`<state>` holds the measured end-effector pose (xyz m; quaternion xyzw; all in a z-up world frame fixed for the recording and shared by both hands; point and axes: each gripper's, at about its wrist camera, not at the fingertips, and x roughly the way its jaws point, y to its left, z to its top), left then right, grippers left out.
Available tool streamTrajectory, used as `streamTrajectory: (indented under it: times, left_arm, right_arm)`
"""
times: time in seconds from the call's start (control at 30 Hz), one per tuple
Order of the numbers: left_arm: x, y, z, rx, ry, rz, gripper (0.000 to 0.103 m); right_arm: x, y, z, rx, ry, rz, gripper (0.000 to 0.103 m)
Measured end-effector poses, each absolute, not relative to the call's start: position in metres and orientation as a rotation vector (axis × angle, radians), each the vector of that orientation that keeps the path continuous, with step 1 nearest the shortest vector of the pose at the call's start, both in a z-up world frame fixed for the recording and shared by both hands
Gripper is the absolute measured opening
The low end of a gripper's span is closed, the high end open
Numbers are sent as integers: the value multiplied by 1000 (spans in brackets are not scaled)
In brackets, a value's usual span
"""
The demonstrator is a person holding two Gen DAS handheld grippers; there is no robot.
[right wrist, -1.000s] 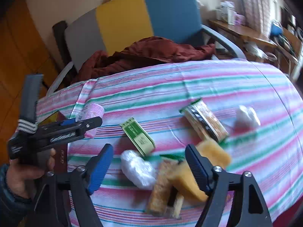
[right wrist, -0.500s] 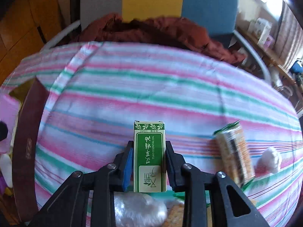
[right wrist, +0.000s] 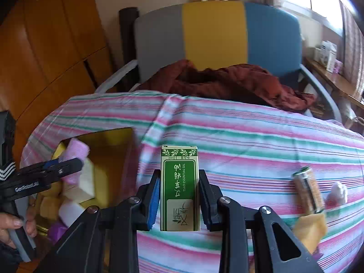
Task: Organize objects
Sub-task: 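Drop the pink roller and green box into the gold tray, opening both tools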
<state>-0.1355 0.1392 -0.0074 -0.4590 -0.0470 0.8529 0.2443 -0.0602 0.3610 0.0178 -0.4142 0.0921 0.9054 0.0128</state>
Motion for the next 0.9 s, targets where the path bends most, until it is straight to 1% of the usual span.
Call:
streamTrajectory:
  times: [0.17, 0.33, 0.43, 0.57, 0.77, 0.8, 0.87, 0.9]
  left_arm:
    - [-140, 124, -3, -1249, -163, 2348, 64]
    - [-153, 120, 0, -1261, -192, 2348, 64]
    - [-157, 121, 3, -1249, -191, 2351, 64]
    - [-157, 120, 6, -1225, -184, 2355, 64]
    - [-166, 117, 1, -1261, -192, 2357, 64]
    - [-167, 117, 0, -1262, -200, 2358, 66]
    - [-170, 117, -1, -1268, -228, 2334, 78]
    - [-170, 115, 0, -1269, -252, 2328, 78]
  right_arm:
    - [-68, 316, 11, -1373, 285, 2859, 30]
    - [-78, 290, 7, -1434, 331, 2872, 30]
    - [-84, 279, 5, -1456, 355, 2872, 30]
    - [-88, 269, 6, -1464, 330, 2877, 30]
    - [-94, 264, 5, -1466, 348, 2859, 30]
    - [-97, 263, 5, -1469, 360, 2860, 31]
    - [-102, 261, 3, -1484, 379, 2876, 31]
    - [-104, 259, 2, -1486, 381, 2871, 36]
